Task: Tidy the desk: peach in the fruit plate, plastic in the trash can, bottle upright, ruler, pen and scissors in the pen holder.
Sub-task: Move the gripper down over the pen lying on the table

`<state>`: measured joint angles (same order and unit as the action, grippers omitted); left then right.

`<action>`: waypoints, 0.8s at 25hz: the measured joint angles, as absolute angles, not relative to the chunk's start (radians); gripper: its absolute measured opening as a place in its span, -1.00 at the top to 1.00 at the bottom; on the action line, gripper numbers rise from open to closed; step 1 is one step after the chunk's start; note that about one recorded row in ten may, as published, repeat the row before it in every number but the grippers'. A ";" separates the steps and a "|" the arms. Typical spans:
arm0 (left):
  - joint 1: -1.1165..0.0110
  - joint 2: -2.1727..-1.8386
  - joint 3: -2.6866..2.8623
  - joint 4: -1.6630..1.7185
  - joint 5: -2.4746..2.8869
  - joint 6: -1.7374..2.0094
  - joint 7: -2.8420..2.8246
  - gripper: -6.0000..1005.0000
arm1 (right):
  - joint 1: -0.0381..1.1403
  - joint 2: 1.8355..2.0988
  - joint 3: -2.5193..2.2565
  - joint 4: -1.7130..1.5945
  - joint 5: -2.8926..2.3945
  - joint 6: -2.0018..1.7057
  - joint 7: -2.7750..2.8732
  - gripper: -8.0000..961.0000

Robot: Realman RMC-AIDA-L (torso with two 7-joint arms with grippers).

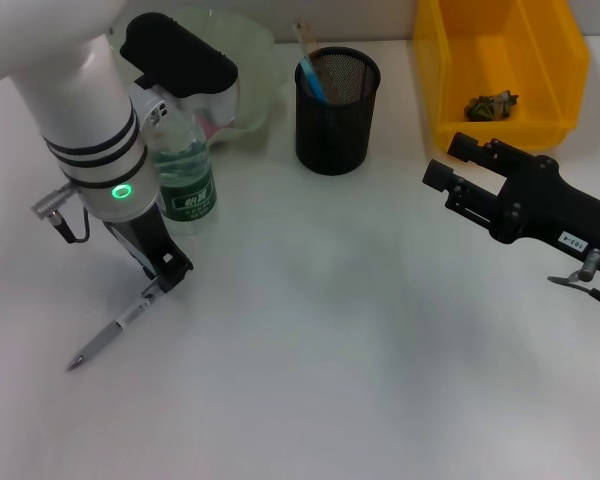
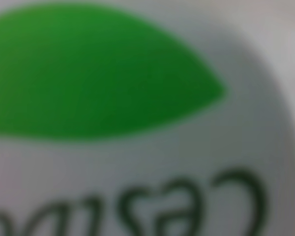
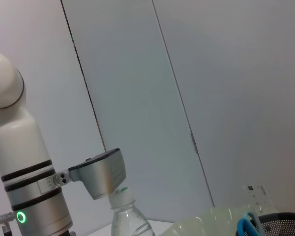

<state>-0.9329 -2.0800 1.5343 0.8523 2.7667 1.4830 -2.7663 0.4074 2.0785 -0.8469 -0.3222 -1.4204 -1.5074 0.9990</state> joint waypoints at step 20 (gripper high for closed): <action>-0.937 -2.080 1.534 0.846 2.761 1.492 -2.766 0.20 | 0.397 2.081 -0.854 -0.322 -1.426 -1.516 0.999 -0.22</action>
